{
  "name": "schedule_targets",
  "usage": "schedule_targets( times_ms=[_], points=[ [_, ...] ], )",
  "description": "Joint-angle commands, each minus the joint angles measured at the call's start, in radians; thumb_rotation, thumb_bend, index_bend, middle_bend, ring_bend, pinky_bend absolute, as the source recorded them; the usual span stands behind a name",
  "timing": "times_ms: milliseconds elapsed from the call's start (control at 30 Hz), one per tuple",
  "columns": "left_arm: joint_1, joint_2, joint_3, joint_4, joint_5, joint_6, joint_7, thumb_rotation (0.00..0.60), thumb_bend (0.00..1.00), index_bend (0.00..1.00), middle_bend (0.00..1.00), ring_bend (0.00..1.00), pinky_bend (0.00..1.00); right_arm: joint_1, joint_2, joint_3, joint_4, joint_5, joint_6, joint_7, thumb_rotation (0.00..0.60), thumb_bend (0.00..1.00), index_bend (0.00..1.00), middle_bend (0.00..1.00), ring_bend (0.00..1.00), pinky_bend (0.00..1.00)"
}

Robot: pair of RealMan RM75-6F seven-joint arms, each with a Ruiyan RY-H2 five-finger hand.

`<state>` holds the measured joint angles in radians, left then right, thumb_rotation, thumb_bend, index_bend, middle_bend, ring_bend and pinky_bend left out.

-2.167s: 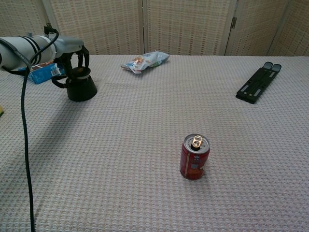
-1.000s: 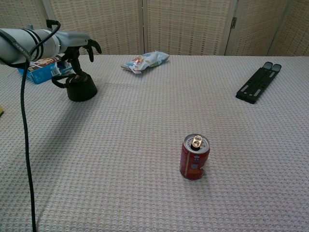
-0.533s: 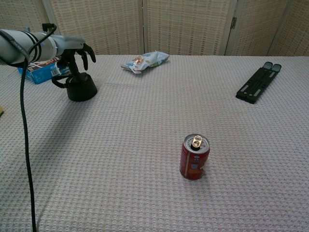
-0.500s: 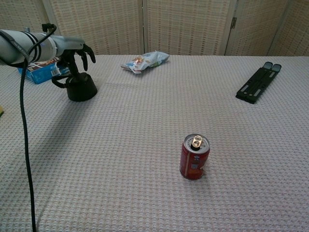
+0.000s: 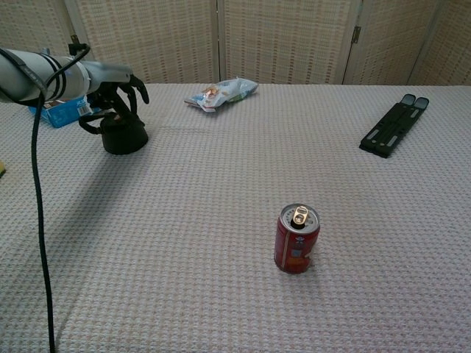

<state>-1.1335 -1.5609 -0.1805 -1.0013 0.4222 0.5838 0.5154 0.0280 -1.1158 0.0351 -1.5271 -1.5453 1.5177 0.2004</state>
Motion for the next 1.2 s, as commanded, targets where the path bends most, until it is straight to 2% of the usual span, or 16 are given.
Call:
schedule_targets(
  times_ms=[33, 167, 333, 400, 467, 567, 667, 933, 1100, 1200],
  points=[
    [-0.005, -0.004, 0.008, 0.008, -0.011, -0.003, 0.002, 0.393, 0.21, 0.21, 0.32, 0.77, 0.78, 0.0, 0.0, 0.0, 0.0, 0.0, 0.0, 0.0, 0.6, 0.52, 0.0, 0.04, 0.09, 0.0],
    [-0.01, -0.005, 0.014, 0.011, -0.018, 0.001, 0.001, 0.389, 0.21, 0.21, 0.32, 0.77, 0.78, 0.001, 0.0, 0.0, 0.001, -0.001, 0.0, 0.001, 0.6, 0.52, 0.0, 0.04, 0.09, 0.0],
    [0.002, 0.029, -0.018, -0.033, 0.006, 0.03, -0.049, 0.372, 0.21, 0.19, 0.29, 0.72, 0.78, 0.001, 0.003, 0.002, -0.001, -0.001, 0.002, 0.001, 0.6, 0.52, 0.0, 0.04, 0.09, 0.0],
    [0.012, 0.052, -0.029, -0.061, 0.013, 0.033, -0.072, 0.363, 0.21, 0.17, 0.25, 0.64, 0.73, 0.001, 0.004, 0.003, -0.001, -0.002, 0.003, 0.002, 0.6, 0.52, 0.0, 0.04, 0.09, 0.0],
    [0.025, 0.083, -0.041, -0.099, 0.021, 0.037, -0.1, 0.359, 0.21, 0.15, 0.21, 0.49, 0.58, 0.002, 0.006, 0.004, 0.0, -0.001, 0.003, 0.004, 0.6, 0.52, 0.0, 0.04, 0.09, 0.0],
    [0.054, 0.125, -0.051, -0.154, 0.058, 0.065, -0.138, 0.356, 0.21, 0.15, 0.2, 0.35, 0.45, 0.004, 0.008, 0.006, 0.001, 0.0, 0.001, 0.007, 0.6, 0.52, 0.0, 0.04, 0.09, 0.0],
    [0.094, 0.167, -0.061, -0.22, 0.107, 0.115, -0.183, 0.357, 0.22, 0.15, 0.19, 0.31, 0.38, 0.008, 0.011, 0.009, 0.004, -0.001, 0.0, 0.013, 0.6, 0.52, 0.0, 0.04, 0.09, 0.0],
    [0.226, 0.271, -0.06, -0.39, 0.245, 0.285, -0.282, 0.356, 0.22, 0.18, 0.17, 0.24, 0.3, 0.028, 0.049, 0.01, -0.019, 0.012, -0.049, 0.056, 0.6, 0.52, 0.0, 0.03, 0.08, 0.0],
    [0.322, 0.313, -0.02, -0.455, 0.377, 0.412, -0.318, 0.466, 0.22, 0.19, 0.13, 0.2, 0.26, 0.047, 0.073, 0.006, -0.03, 0.004, -0.079, 0.075, 0.6, 0.52, 0.0, 0.03, 0.08, 0.0],
    [0.391, 0.344, 0.014, -0.505, 0.469, 0.485, -0.352, 0.567, 0.22, 0.2, 0.13, 0.2, 0.24, 0.057, 0.083, 0.006, -0.032, -0.011, -0.084, 0.095, 0.6, 0.52, 0.0, 0.03, 0.08, 0.0]
  ],
)
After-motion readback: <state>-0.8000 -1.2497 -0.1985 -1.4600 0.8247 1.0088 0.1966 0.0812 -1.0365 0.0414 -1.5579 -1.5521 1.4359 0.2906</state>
